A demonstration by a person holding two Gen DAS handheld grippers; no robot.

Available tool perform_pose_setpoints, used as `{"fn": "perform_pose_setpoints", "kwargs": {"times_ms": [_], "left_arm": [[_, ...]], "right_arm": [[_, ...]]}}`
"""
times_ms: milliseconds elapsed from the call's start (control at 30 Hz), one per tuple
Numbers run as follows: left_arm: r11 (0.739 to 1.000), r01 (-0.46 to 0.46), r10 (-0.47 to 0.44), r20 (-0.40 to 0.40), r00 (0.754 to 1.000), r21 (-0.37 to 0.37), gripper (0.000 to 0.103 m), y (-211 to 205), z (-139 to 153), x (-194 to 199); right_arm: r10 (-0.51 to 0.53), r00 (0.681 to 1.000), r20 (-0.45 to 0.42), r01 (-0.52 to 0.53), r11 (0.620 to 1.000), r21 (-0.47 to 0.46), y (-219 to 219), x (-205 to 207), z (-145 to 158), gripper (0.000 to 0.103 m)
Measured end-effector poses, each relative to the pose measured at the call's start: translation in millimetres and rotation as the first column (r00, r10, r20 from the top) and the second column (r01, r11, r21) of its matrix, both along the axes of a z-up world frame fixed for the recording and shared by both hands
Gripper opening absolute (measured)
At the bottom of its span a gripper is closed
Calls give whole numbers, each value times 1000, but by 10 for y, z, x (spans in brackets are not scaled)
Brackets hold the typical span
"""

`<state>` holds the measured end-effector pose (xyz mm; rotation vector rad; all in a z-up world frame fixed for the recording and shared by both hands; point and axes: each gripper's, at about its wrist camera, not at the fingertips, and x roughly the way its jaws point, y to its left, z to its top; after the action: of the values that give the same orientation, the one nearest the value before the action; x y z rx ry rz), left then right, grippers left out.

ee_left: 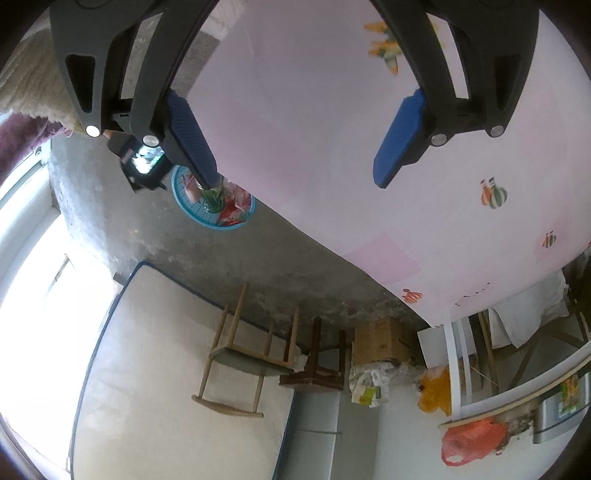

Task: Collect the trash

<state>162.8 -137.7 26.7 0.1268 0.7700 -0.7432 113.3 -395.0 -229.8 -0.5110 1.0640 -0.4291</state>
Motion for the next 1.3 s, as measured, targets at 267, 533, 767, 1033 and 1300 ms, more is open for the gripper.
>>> {"fn": "perform_pose_setpoints", "kwargs": {"times_ms": [267,533,767,1033,1300], "left_arm": [[993,-38,33,-46,998,-109,90,347,-56,-528],[977,-145,137,-62,989,-155,94,472,-104,-994],[956,-284,289,49,956,-75,95,411,48,-1215],[947,-322,321,122,939,-11,94,190,246,-1327],[926,-369,366,56,929,77,94,27,178,-1309]], "right_arm": [[-285,939,191,189,895,405,219,-939,1113,91],[-334,861,382,69,823,564,789,-1380,2174,96],[-393,829,399,113,816,567,985,-1363,2579,97],[-385,787,483,163,884,438,1132,-1514,2850,97],[-439,777,452,205,854,478,963,-1636,2843,97]]}}
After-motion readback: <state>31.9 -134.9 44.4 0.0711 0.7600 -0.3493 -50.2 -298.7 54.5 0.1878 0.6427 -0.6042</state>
